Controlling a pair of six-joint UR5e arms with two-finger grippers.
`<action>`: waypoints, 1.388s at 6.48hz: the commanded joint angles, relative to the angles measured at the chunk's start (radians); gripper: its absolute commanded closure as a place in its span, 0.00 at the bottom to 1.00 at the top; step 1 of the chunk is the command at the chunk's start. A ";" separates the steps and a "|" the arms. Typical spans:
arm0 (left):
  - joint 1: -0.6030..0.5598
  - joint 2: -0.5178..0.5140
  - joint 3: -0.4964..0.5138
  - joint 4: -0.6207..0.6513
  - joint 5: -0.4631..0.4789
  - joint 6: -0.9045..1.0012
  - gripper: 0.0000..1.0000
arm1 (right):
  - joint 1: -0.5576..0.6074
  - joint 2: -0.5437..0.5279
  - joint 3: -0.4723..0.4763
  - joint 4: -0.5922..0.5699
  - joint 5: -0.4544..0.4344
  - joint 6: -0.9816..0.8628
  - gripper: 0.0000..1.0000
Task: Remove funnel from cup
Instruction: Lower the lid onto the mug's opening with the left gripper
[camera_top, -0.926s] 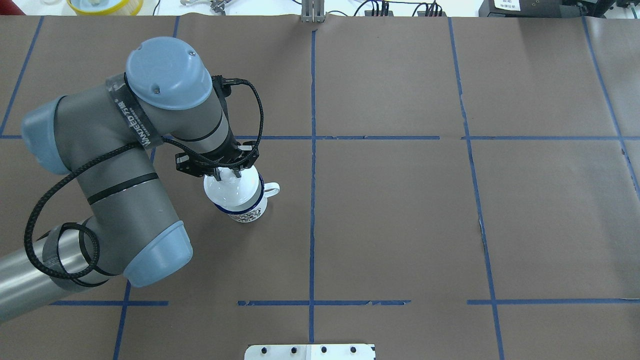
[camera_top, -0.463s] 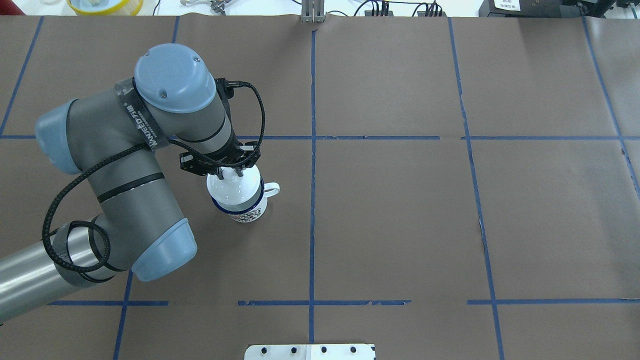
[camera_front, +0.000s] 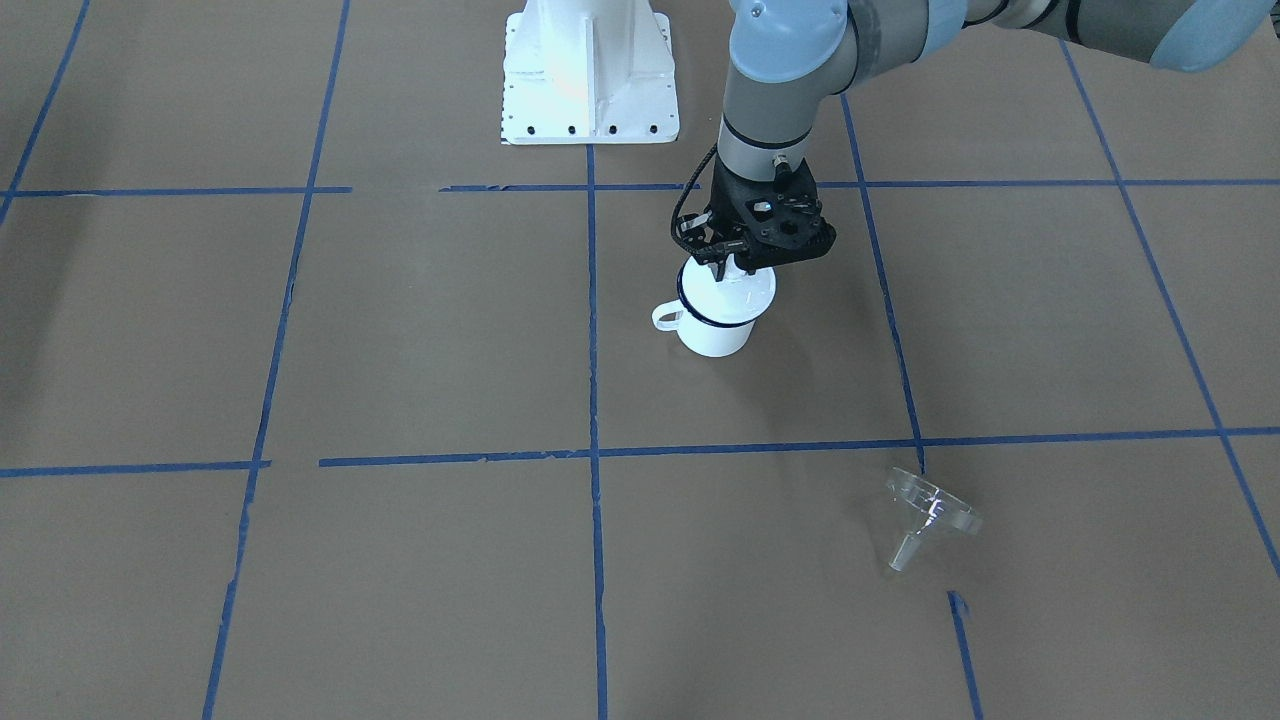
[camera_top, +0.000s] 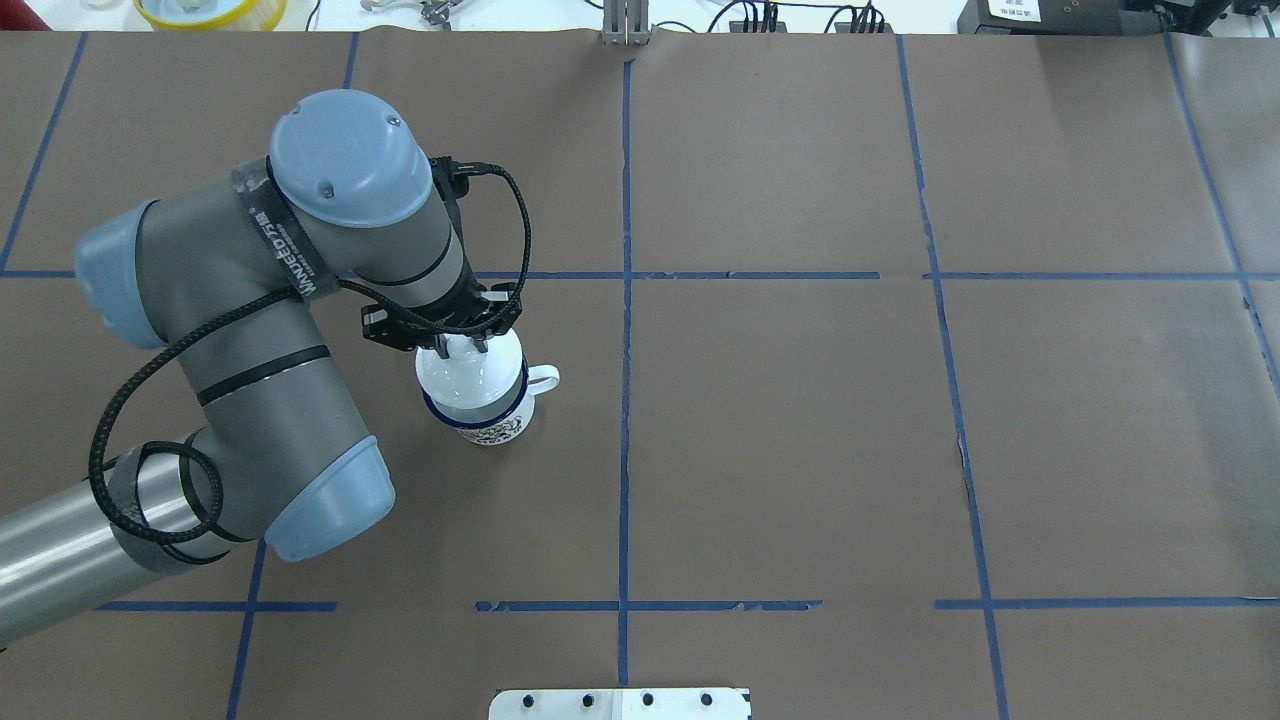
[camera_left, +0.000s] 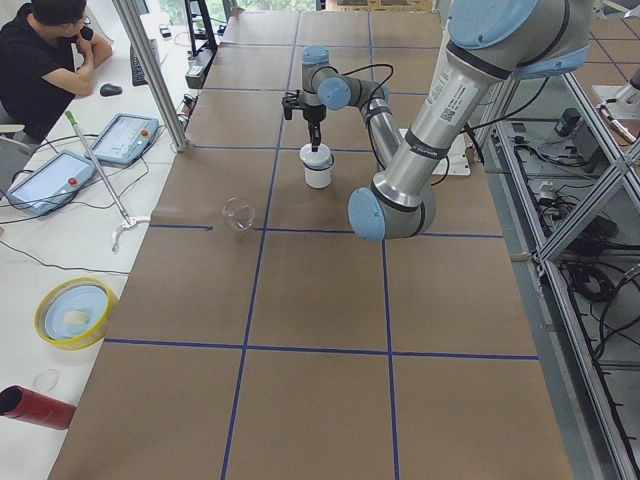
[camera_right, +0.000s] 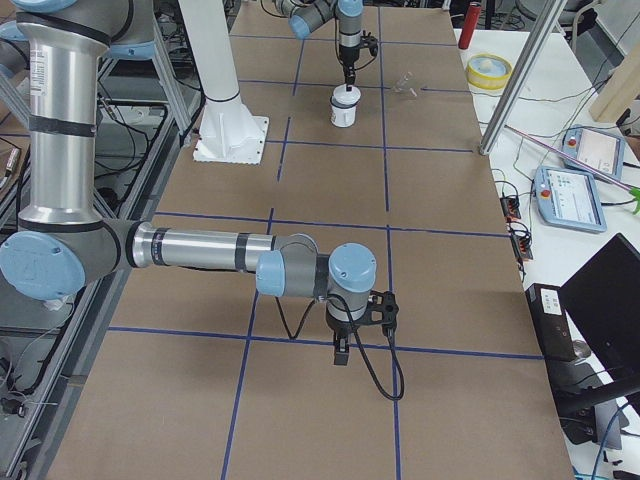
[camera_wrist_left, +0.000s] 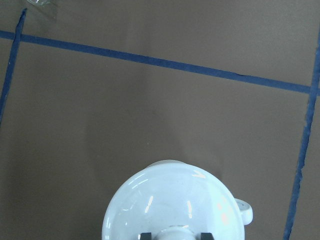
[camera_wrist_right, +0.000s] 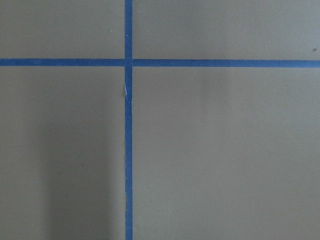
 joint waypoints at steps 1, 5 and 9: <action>0.000 0.012 0.000 -0.014 0.000 0.002 1.00 | 0.000 0.000 0.000 0.000 0.000 0.000 0.00; 0.002 0.011 -0.001 -0.021 -0.005 -0.002 1.00 | 0.000 0.000 0.000 0.000 0.000 0.000 0.00; 0.015 0.012 0.000 -0.028 -0.003 -0.006 1.00 | 0.000 0.000 0.000 0.000 0.000 0.000 0.00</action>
